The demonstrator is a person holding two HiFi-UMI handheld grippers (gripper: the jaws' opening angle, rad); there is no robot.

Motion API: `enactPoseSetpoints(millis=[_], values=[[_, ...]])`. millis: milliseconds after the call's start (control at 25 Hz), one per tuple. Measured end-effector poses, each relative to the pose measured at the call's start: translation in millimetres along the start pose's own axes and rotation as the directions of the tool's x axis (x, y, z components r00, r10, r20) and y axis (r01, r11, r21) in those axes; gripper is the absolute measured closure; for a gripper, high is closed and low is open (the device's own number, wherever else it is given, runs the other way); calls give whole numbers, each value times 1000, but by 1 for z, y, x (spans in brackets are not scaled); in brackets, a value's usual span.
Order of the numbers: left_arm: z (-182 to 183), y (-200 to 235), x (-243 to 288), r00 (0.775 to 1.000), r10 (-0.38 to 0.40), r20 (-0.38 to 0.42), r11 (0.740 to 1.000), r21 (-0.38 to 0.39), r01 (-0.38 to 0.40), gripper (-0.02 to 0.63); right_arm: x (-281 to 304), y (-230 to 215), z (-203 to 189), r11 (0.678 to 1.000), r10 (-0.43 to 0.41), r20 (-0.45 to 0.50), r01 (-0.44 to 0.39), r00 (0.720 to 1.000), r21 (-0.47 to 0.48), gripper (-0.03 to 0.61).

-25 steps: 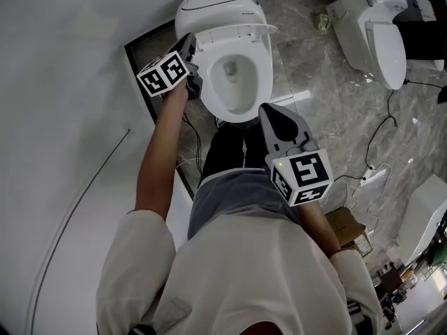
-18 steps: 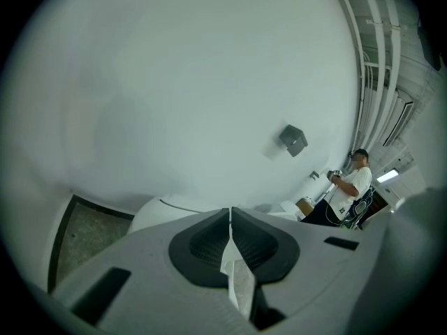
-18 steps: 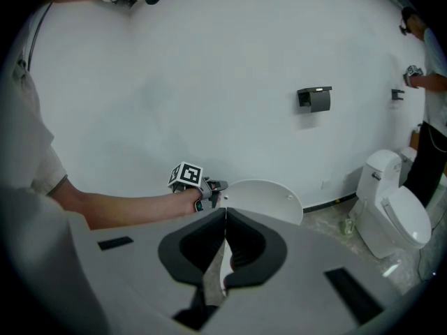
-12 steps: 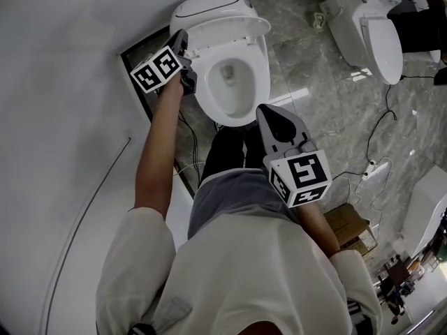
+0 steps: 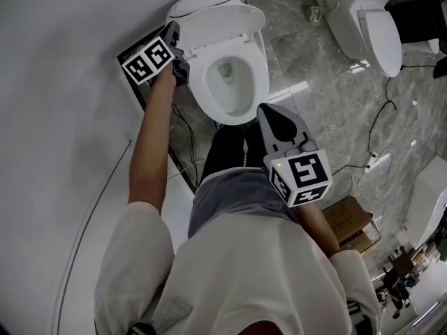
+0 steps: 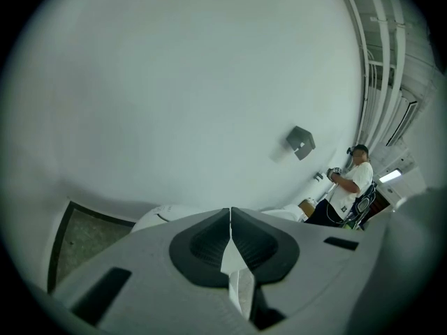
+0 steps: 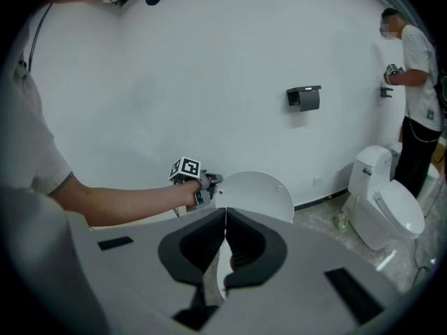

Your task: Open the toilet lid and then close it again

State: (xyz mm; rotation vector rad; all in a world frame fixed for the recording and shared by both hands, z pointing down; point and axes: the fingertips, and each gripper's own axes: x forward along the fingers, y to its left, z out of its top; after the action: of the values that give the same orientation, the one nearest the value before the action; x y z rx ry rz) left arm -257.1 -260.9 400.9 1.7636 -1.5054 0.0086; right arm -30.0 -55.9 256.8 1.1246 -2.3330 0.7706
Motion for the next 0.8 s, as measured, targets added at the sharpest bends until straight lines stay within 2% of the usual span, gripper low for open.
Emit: enactPoseSetpoints(millis=[160,320,440,520,600,680,800], values=[[8,6,11,1000,4,-1,1000,-3,-4,603,0,-5,0,1000,-16,-1,16,1000,7,568],[13,13,22,999,32,-23,999,30,-31,603,-4,-14,-3,999,-45,-9,45,999,15,569],[7,22,30,995,69,-66,993,97,-63,601,-4,-19,-3,998,-58,-7,58,998,19,568],[10,23,32,993,90,-74,982,170,-77,601,-6,-21,-1,998,-64,-2,64,998,25,568],[15,21,32,991,104,-80,961,264,-80,601,-8,-23,1,997,-67,-2,67,998,29,568],[17,19,32,989,107,-100,926,372,-62,600,-9,-23,-1,997,-66,-5,67,998,32,568],[17,15,34,983,115,-142,842,538,-20,600,-6,-21,-3,998,-62,-7,62,998,33,568]])
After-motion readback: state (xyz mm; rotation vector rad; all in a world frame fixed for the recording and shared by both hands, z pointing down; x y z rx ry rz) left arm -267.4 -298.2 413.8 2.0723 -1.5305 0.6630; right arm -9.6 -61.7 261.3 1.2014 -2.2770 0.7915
